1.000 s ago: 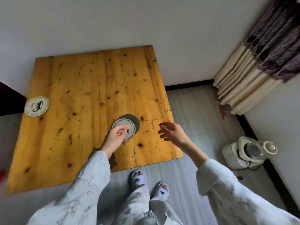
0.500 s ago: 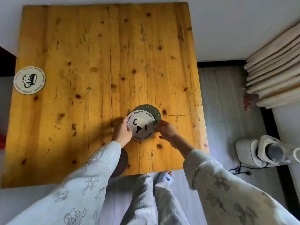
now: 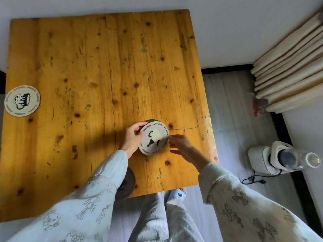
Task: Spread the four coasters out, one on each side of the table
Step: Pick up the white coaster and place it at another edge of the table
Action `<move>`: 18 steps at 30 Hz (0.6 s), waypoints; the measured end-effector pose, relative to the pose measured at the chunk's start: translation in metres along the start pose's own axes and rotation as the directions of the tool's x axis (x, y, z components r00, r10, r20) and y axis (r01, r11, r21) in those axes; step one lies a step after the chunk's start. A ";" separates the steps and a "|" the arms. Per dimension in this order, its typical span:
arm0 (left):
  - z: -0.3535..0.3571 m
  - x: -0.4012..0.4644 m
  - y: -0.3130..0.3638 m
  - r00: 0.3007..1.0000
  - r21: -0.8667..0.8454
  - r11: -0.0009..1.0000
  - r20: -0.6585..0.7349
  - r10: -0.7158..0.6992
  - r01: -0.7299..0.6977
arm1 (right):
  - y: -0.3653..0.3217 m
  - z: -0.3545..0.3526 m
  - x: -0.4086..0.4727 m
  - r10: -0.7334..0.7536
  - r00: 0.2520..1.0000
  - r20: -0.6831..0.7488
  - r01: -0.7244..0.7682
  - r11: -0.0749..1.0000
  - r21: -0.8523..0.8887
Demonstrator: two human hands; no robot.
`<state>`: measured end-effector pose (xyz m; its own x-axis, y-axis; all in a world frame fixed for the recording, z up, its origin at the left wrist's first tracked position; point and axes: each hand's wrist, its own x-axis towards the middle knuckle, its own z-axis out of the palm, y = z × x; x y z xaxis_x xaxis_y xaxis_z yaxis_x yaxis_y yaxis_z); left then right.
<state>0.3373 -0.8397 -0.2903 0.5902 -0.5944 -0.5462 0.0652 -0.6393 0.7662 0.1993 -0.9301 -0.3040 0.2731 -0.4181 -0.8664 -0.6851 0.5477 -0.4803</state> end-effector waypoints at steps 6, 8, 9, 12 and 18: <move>0.000 -0.006 0.063 0.922 0.150 0.942 0.301 0.245 -0.299 | -0.026 -0.053 -0.044 -0.493 0.859 -0.137 0.418 0.830 -0.369; 0.004 -0.013 0.089 0.879 0.192 0.899 0.366 0.305 -0.392 | -0.035 -0.071 -0.064 -0.625 0.769 -0.132 0.504 0.721 -0.476; 0.008 -0.017 0.102 0.858 0.197 0.879 0.387 0.338 -0.435 | -0.038 -0.079 -0.074 -0.667 0.735 -0.124 0.528 0.677 -0.512; 0.024 -0.036 0.141 0.797 0.175 0.825 0.426 0.428 -0.537 | -0.040 -0.103 -0.106 -0.740 0.653 -0.160 0.547 0.607 -0.576; 0.067 -0.079 0.196 0.708 0.079 0.754 0.419 0.568 -0.652 | -0.026 -0.161 -0.164 -0.814 0.489 -0.314 0.591 0.574 -0.567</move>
<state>0.2493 -0.9511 -0.1193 0.1177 -0.9886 -0.0939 -0.3993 -0.1337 0.9070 0.0631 -0.9926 -0.1273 0.4789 -0.8778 0.0104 -0.6144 -0.3436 -0.7103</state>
